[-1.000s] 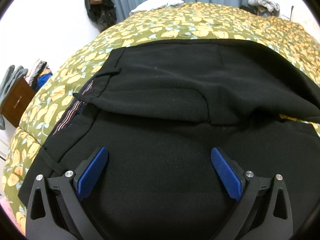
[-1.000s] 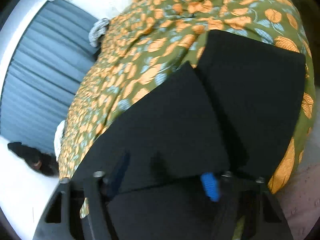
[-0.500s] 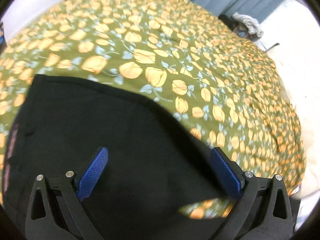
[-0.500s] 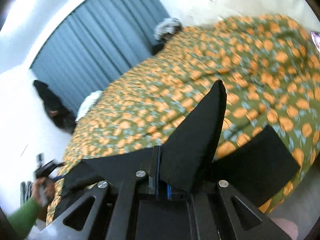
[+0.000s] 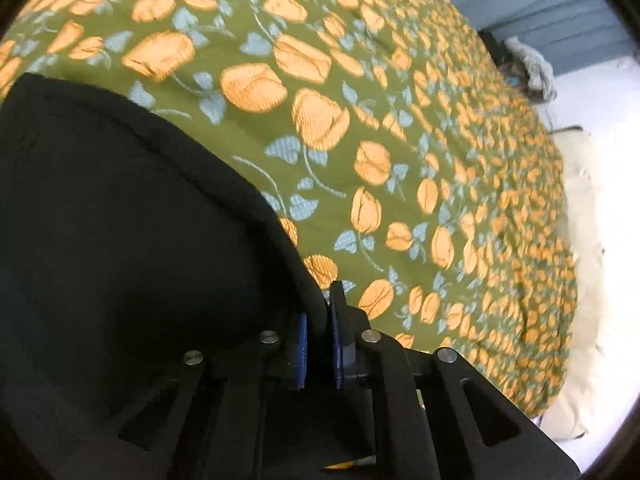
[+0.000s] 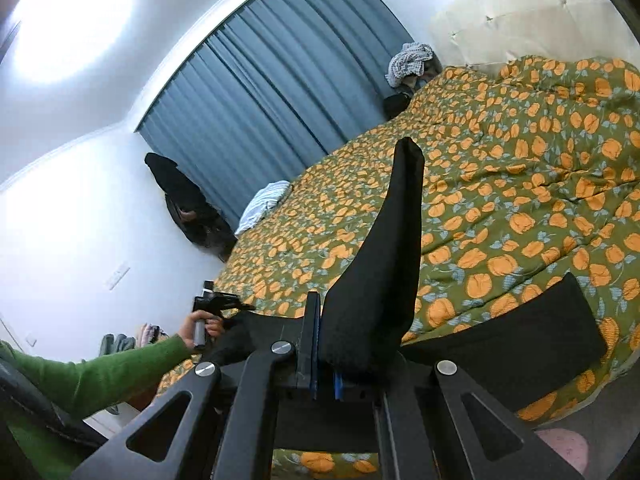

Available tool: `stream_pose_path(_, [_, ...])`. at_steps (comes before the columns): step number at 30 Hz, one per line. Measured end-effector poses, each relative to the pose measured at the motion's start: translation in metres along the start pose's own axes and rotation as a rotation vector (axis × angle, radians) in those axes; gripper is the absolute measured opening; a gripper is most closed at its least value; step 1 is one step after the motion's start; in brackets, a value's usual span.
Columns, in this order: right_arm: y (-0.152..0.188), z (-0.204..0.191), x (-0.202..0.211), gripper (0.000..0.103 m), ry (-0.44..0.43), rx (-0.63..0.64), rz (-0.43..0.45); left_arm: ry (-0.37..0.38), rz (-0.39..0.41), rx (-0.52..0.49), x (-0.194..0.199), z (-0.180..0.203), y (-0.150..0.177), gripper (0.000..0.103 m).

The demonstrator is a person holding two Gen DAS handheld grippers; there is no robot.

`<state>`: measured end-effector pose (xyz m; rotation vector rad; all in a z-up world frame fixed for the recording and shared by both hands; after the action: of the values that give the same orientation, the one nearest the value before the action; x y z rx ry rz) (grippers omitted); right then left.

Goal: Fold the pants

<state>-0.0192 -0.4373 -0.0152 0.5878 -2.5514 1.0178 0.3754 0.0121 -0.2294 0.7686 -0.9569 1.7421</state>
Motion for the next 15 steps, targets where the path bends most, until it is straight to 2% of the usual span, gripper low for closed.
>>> stream_pose_path(3, [-0.007,0.027,-0.011,0.005,0.073,-0.005,-0.011,0.043,0.128,-0.064,0.055,0.015,-0.003,0.008])
stream_pose_path(5, [-0.016,0.036,-0.017,0.005,0.096,-0.004,-0.012,0.069,0.228,-0.129,0.109,0.024,0.004,0.008])
stream_pose_path(7, [-0.028,0.043,-0.019,0.005,0.086,-0.023,-0.002,0.08,0.324,-0.18,0.167,0.023,0.023,0.008])
stream_pose_path(8, [-0.033,0.046,-0.02,0.005,0.083,-0.03,0.003,0.076,0.368,-0.199,0.197,0.018,0.043,0.008])
stream_pose_path(9, [-0.037,0.051,-0.022,0.005,0.09,-0.029,-0.001,0.064,0.384,-0.207,0.211,0.012,0.058,0.008])
stream_pose_path(11, [-0.034,0.077,-0.032,0.005,0.152,-0.029,-0.051,0.031,0.381,-0.208,0.224,-0.008,0.104,0.009])
stream_pose_path(12, [-0.029,0.091,-0.04,0.005,0.189,-0.04,-0.087,-0.001,0.354,-0.202,0.216,-0.021,0.134,0.009])
stream_pose_path(14, [-0.004,0.139,-0.058,0.006,0.314,-0.091,-0.193,-0.086,0.228,-0.186,0.176,-0.049,0.194,0.009])
stream_pose_path(15, [0.006,0.156,-0.065,0.006,0.364,-0.102,-0.231,-0.118,0.18,-0.178,0.159,-0.06,0.214,0.009])
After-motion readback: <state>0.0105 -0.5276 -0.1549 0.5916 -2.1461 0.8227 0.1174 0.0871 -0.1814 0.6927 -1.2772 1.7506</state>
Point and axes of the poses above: each gripper's, at about its wrist camera, not at the fingertips, and x roughly against the way its jaws point, z to its right, y to its underside, the point moved 10 cm from there along -x, roughly the way its jaws point, and after that the axes turned 12 degrees about -x, right-handed, at the moved point
